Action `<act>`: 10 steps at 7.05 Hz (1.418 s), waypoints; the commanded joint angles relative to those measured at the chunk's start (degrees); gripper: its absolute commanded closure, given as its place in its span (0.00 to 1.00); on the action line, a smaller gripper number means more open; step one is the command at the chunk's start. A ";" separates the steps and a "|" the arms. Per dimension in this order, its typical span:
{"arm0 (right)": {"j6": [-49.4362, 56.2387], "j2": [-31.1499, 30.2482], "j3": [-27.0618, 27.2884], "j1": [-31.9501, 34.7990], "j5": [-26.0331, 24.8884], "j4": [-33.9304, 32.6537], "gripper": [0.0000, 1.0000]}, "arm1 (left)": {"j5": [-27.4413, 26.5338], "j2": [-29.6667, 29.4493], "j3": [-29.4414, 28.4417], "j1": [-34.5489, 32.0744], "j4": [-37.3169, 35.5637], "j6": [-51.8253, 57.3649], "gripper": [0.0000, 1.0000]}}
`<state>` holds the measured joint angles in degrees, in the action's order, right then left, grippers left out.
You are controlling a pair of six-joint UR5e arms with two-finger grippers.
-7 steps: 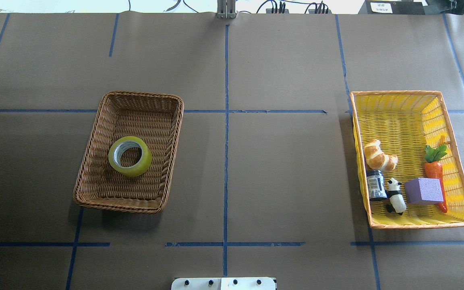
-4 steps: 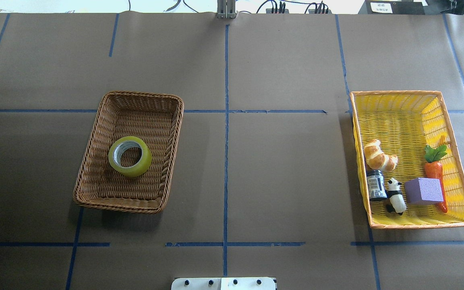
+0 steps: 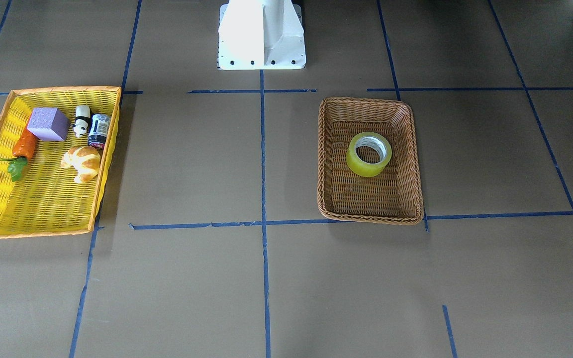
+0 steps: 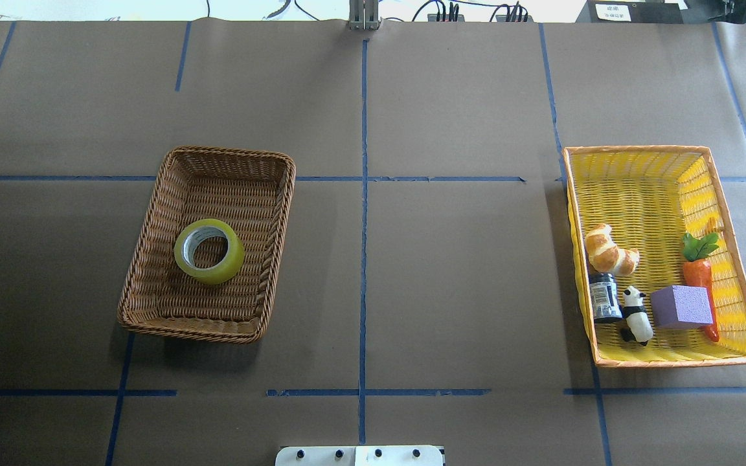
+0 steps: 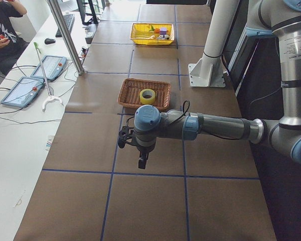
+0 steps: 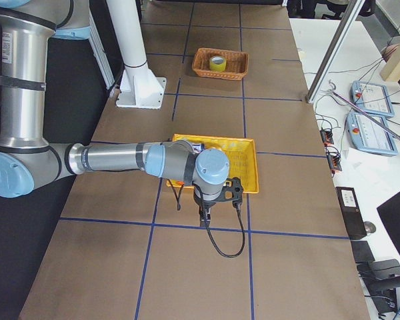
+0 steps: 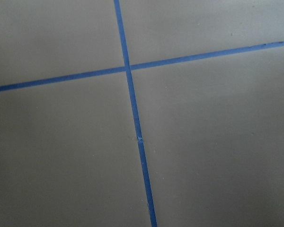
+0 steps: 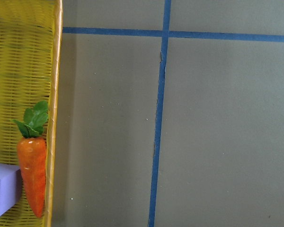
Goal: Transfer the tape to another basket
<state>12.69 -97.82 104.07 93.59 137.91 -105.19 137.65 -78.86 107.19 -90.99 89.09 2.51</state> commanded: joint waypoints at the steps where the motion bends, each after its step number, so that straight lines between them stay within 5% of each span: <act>1: -0.12 0.35 -1.14 -0.51 -0.62 2.08 0.00 | 0.07 -0.42 -0.49 0.64 0.56 -2.07 0.00; 3: -0.12 0.00 -1.85 -0.95 -5.18 3.50 0.00 | -0.45 -0.59 -0.75 0.64 0.12 -2.07 0.00; 10: -4.33 1.93 -1.59 -5.78 -4.32 3.68 0.00 | -0.19 -0.85 -1.64 0.64 0.12 -2.07 0.00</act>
<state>9.11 -96.08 102.28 88.74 133.28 -101.51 137.58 -79.60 105.08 -90.35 89.29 0.44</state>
